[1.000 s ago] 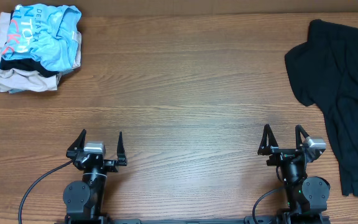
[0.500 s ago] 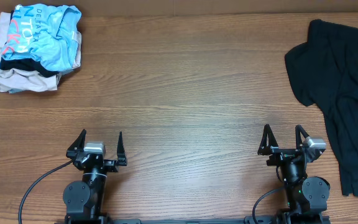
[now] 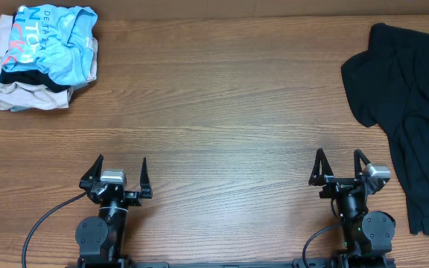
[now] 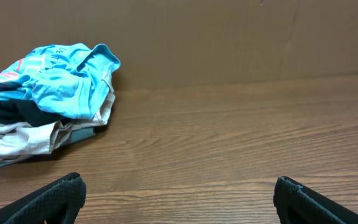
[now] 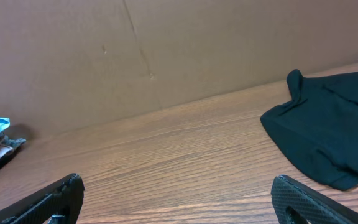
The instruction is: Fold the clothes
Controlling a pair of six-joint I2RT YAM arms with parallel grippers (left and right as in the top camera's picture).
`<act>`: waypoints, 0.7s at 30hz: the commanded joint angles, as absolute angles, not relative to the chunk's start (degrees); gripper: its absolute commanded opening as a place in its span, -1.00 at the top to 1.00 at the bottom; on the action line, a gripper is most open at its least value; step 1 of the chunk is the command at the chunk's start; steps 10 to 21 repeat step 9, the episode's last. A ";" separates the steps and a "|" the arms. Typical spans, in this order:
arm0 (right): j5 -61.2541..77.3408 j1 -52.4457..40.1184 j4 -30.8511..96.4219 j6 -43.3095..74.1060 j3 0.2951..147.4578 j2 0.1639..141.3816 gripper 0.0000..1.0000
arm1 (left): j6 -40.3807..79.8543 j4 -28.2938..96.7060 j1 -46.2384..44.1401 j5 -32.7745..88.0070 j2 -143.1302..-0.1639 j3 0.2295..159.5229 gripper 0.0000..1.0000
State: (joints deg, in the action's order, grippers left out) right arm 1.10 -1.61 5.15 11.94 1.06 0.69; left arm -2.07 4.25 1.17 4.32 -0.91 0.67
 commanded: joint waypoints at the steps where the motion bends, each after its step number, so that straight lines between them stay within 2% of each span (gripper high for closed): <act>1: 0.99 -1.89 4.75 11.53 0.47 0.16 -1.00 | -2.17 4.05 1.69 4.51 -0.25 0.27 -1.00; 21: 0.99 -1.89 4.75 11.53 0.47 0.16 -1.00 | -2.17 4.05 1.69 4.49 -0.25 0.27 -1.00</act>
